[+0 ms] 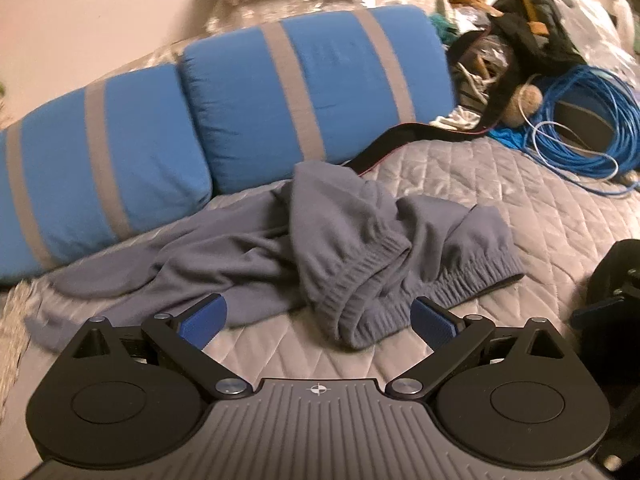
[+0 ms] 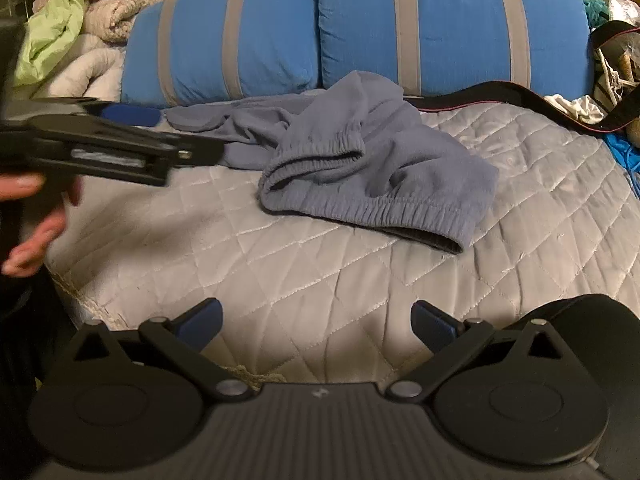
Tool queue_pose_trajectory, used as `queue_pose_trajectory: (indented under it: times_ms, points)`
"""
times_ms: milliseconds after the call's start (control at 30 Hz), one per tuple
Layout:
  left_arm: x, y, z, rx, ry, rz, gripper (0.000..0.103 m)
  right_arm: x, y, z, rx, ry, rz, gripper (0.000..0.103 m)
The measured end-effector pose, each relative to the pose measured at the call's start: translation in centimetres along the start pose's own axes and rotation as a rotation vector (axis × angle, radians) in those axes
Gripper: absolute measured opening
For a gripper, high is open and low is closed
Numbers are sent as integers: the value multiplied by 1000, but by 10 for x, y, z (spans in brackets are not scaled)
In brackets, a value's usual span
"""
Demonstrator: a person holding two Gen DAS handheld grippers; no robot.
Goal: Fold clothes
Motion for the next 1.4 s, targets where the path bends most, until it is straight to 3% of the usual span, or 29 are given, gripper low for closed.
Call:
queue_pose_trajectory:
  times_ms: [433, 767, 867, 1033, 1233, 1400]
  points:
    - [63, 10, 21, 243, 45, 22, 82, 0, 0, 0, 26, 39, 8, 103]
    - [88, 11, 32, 387, 104, 14, 75, 3, 0, 0, 34, 53, 0, 103]
    - [95, 11, 38, 417, 98, 13, 64, 4, 0, 1, 36, 55, -2, 103]
    - [98, 12, 46, 425, 66, 13, 32, 4, -1, 1, 33, 54, -7, 103]
    - [93, 8, 53, 494, 69, 7, 34, 4, 0, 0, 32, 52, -8, 103]
    - [96, 3, 55, 572, 114, -13, 34, 5, -1, 0, 25, 46, -12, 103]
Point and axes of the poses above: each gripper's, at about its wrist camera, not at the fingertips, and x roughly the way its jaws point, z to its right, y to its top, the point moved 10 cm from there along x, roughly the way its jaws point, and after that the axes turned 4 degrees about -y, right-handed, at the moved point
